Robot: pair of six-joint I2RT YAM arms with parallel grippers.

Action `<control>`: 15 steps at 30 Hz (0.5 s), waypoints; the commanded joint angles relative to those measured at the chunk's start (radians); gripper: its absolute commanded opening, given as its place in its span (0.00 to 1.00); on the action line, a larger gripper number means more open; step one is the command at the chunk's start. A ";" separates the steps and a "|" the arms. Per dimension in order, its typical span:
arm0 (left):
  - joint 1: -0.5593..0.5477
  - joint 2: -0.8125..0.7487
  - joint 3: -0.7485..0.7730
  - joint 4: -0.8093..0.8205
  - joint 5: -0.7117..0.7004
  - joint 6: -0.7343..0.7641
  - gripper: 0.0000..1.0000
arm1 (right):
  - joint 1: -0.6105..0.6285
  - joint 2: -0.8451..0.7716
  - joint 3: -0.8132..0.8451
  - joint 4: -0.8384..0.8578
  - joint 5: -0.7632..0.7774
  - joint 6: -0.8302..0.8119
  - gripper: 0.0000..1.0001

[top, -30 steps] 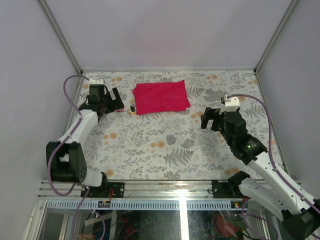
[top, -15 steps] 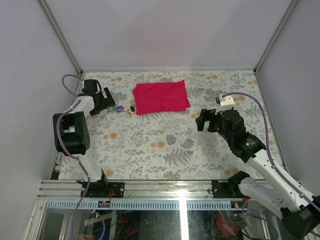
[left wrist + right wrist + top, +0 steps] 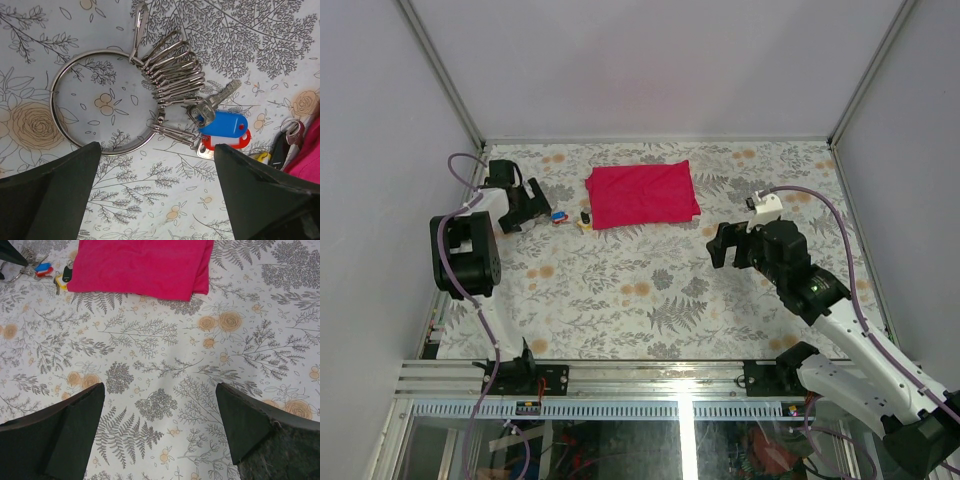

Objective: Put the keys on the keyring

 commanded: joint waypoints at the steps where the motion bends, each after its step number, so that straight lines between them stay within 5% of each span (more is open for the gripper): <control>1: 0.006 0.016 0.033 -0.019 -0.017 -0.029 1.00 | 0.004 -0.012 -0.009 0.020 -0.022 -0.023 0.99; 15: -0.001 0.028 -0.013 -0.030 -0.032 -0.097 1.00 | 0.004 -0.001 0.000 0.021 -0.042 -0.020 0.99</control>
